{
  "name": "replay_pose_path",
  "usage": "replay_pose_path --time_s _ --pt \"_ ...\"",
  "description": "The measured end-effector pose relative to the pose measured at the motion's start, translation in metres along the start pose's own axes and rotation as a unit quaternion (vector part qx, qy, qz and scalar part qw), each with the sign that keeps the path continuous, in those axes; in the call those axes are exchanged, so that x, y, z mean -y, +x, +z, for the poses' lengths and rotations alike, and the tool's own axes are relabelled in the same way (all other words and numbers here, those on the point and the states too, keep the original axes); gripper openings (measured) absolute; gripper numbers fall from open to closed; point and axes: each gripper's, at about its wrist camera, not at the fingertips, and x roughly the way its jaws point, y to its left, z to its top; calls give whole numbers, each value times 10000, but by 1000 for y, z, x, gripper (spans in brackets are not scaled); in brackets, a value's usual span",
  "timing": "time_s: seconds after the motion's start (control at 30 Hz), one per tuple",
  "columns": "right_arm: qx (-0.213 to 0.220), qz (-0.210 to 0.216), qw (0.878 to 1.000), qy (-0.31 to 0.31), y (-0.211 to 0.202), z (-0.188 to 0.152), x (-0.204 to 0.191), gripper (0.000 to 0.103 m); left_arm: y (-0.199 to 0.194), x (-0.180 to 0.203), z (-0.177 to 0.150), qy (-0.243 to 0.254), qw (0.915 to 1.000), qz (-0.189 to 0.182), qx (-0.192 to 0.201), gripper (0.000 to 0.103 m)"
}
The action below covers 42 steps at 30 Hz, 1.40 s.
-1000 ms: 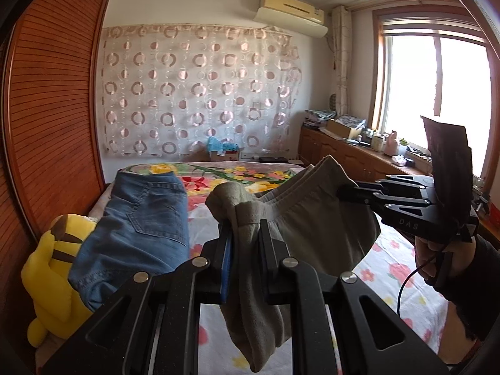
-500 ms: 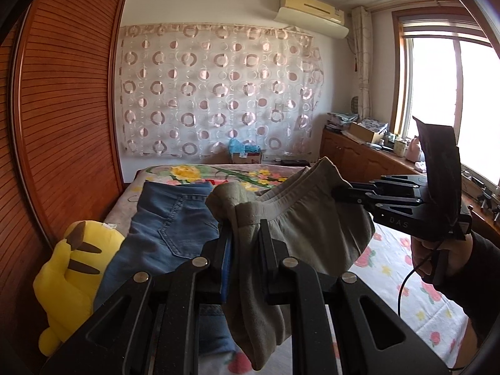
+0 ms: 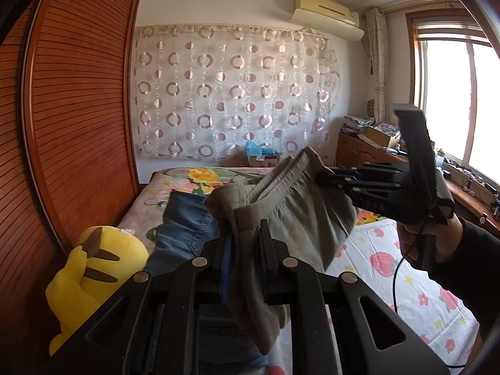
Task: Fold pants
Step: 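Carry the lifted grey-green shorts with both tools over the folded blue jeans, then lower the shorts onto the jeans with both tools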
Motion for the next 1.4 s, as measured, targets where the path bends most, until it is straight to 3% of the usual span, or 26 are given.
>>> replay_pose_path --time_s 0.53,1.07,1.13,1.23,1.4 --pt "-51 353 9981 -497 62 24 -9 10 5 -30 -26 -527 9976 411 -183 16" --pt "-162 692 9955 -633 87 32 -13 10 10 -39 -44 -921 9930 662 -339 16" --pt "-230 737 9956 -532 90 33 -10 18 13 -40 -46 -929 9924 710 -382 16" --pt "-173 892 9954 -313 83 32 0 39 15 -43 -48 -981 9916 731 -431 16" --pt "-409 1389 9893 -159 74 11 23 42 17 -45 -52 -981 9906 807 -506 16"
